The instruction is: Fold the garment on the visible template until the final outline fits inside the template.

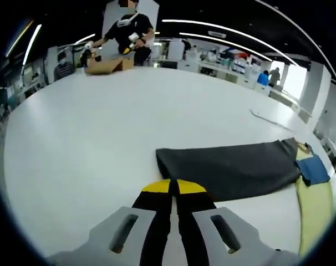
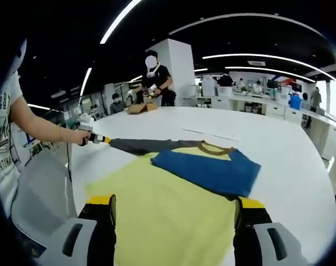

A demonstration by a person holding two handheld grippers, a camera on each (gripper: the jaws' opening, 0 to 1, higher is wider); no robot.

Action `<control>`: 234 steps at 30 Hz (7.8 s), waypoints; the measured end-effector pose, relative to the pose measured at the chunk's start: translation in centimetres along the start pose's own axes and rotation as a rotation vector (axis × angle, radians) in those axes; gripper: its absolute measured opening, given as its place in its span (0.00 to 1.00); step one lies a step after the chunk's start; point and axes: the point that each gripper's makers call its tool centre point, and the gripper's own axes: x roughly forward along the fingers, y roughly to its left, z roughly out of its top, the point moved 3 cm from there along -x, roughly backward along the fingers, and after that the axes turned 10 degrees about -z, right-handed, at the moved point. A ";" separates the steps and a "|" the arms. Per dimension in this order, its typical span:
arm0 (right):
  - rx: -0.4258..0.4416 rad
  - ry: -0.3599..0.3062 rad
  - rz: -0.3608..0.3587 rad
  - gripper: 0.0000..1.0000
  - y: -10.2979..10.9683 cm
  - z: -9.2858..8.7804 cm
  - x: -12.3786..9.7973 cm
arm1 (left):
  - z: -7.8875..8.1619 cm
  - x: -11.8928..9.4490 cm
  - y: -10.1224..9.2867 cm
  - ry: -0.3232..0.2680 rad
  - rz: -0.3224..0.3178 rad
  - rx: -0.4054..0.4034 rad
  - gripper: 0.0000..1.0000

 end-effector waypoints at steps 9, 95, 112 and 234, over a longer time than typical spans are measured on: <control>-0.002 0.009 0.003 0.89 0.1 -0.3 -0.2 | 1.3 -0.4 -1.2 -0.020 -0.030 0.016 0.00; 0.021 0.025 0.024 0.91 1.6 -3.0 -1.9 | 7.2 3.0 -23.6 -0.063 -0.515 0.281 0.00; 0.032 0.023 0.015 0.91 1.5 -3.3 -2.4 | 6.8 3.6 -28.5 -0.048 -0.601 0.328 0.00; 0.099 0.035 -0.057 0.94 -0.5 -5.0 -2.9 | -4.0 5.2 -52.8 0.112 -1.042 0.513 0.00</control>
